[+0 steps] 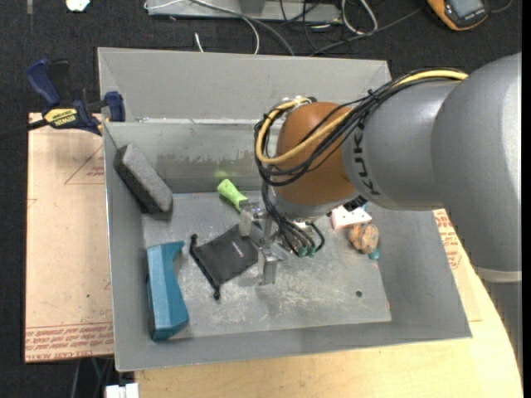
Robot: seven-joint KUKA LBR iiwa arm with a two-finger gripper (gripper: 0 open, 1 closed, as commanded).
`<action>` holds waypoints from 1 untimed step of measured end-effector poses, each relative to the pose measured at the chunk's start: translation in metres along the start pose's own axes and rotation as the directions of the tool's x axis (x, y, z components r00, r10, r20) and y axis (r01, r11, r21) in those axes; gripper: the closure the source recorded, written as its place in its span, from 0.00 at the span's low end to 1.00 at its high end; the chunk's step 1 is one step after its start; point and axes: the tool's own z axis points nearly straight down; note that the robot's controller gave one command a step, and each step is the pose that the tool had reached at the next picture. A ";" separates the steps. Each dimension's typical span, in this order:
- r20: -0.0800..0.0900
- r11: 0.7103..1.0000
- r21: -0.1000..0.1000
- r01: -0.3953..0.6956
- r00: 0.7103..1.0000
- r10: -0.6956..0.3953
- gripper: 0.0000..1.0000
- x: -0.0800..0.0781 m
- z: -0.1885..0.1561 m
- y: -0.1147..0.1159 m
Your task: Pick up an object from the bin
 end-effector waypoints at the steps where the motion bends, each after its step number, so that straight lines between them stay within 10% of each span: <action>1: 0.002 0.977 -0.001 0.212 0.977 -0.212 0.00 -0.009 0.014 0.015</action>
Offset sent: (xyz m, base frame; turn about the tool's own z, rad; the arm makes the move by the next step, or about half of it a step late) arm 0.0030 0.0083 -0.0205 -0.0745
